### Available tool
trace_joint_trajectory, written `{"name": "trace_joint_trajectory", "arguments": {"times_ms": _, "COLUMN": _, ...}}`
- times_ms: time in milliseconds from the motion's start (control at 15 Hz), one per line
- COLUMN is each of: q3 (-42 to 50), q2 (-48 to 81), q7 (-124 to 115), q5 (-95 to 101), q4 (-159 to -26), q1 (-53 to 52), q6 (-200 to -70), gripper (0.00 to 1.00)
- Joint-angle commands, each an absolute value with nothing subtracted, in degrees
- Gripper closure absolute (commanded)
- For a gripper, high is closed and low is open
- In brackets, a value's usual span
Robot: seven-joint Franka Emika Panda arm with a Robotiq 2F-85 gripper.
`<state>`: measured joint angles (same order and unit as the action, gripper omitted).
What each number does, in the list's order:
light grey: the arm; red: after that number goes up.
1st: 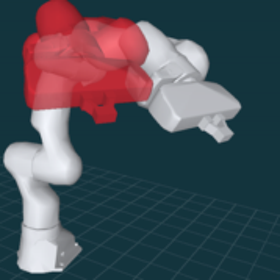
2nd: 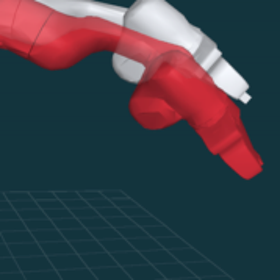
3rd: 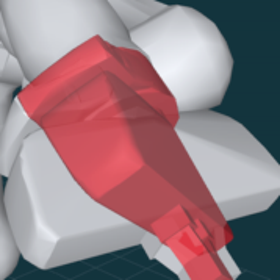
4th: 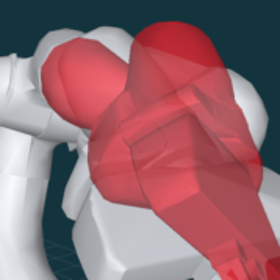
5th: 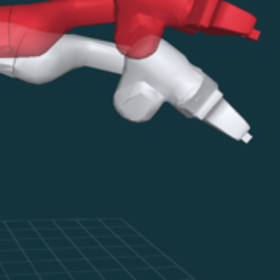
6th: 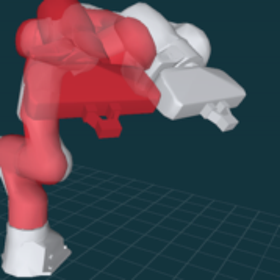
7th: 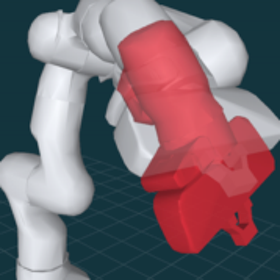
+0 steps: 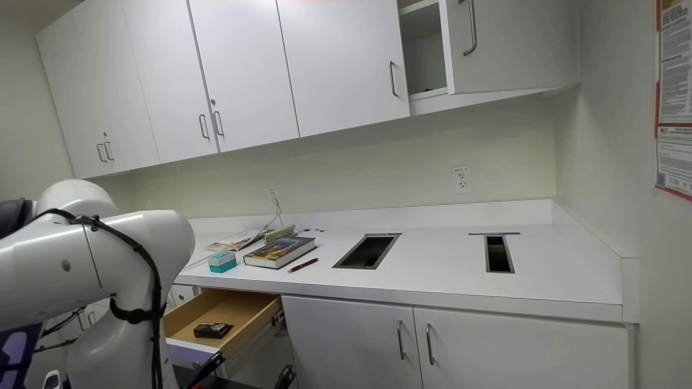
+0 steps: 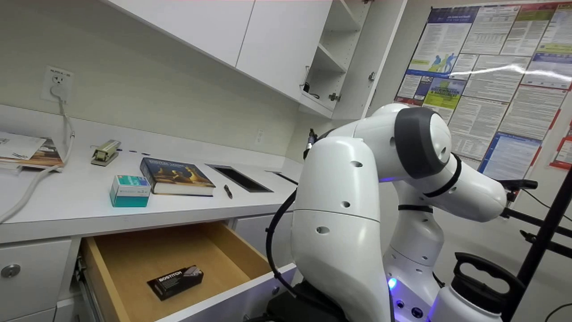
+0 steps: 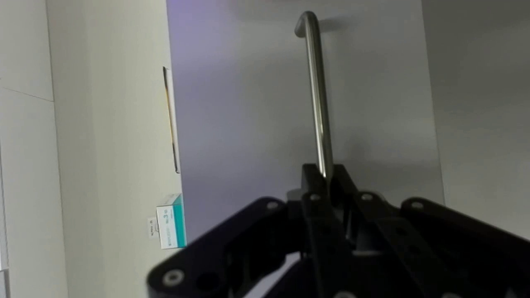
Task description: Open the drawer,take out the brown card,put it back and put it on the counter and close it
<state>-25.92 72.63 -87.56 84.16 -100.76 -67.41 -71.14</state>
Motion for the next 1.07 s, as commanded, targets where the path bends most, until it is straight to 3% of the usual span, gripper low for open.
{"name": "trace_joint_trajectory", "arguments": {"times_ms": 0, "q3": -27.1, "q2": 69.2, "q7": -93.3, "q5": 77.1, "q4": -108.8, "q1": -66.9, "q6": -69.8, "gripper": 0.97}}
{"name": "trace_joint_trajectory", "arguments": {"times_ms": 133, "q3": -27.1, "q2": 68.8, "q7": -92.9, "q5": 77.3, "q4": -109.2, "q1": -67.3, "q6": -70.1, "gripper": 0.97}}
{"name": "trace_joint_trajectory", "arguments": {"times_ms": 200, "q3": -26.9, "q2": 68.6, "q7": -92.5, "q5": 77.4, "q4": -109.2, "q1": -67.6, "q6": -70.0, "gripper": 0.74}}
{"name": "trace_joint_trajectory", "arguments": {"times_ms": 267, "q3": -26.6, "q2": 68.1, "q7": -92.2, "q5": 77.4, "q4": -109.3, "q1": -68.0, "q6": -69.8, "gripper": 0.63}}
{"name": "trace_joint_trajectory", "arguments": {"times_ms": 800, "q3": -29.3, "q2": 56.9, "q7": -92.8, "q5": 73.8, "q4": -120.1, "q1": -66.2, "q6": -72.2, "gripper": 0.03}}
{"name": "trace_joint_trajectory", "arguments": {"times_ms": 1000, "q3": -32.3, "q2": 50.6, "q7": -91.8, "q5": 74.7, "q4": -125.6, "q1": -62.1, "q6": -78.9, "gripper": 0.0}}
